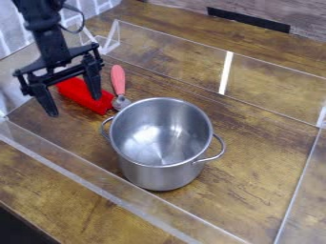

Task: Put the red object in the silver pot

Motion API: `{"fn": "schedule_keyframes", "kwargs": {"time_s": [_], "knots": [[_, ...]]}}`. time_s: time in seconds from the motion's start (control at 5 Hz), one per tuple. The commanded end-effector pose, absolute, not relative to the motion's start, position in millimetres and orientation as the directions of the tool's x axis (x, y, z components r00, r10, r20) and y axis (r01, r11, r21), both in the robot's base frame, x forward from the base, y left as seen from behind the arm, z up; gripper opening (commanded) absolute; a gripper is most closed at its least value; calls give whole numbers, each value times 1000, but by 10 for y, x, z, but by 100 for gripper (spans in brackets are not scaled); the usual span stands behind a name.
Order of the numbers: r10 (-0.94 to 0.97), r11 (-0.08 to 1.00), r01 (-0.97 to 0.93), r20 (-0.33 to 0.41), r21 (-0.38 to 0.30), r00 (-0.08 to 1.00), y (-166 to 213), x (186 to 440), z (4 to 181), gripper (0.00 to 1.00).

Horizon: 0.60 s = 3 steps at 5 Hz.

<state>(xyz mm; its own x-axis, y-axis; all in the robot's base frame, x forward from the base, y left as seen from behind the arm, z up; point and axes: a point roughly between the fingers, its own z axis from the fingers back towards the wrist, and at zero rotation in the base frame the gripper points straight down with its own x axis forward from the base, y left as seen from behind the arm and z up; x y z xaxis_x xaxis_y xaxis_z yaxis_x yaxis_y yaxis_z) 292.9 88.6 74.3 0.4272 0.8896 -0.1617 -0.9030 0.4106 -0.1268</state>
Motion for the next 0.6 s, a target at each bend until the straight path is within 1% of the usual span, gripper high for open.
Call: {"fn": "schedule_keyframes", "kwargs": {"time_s": [0.0, 0.2, 0.4], "knots": [[898, 386, -903, -149, -190, 415, 943, 3189, 791, 100], [870, 430, -878, -164, -209, 465, 859, 3339, 788, 100], [867, 427, -874, -171, -231, 469, 816, 3408, 780, 100]]}}
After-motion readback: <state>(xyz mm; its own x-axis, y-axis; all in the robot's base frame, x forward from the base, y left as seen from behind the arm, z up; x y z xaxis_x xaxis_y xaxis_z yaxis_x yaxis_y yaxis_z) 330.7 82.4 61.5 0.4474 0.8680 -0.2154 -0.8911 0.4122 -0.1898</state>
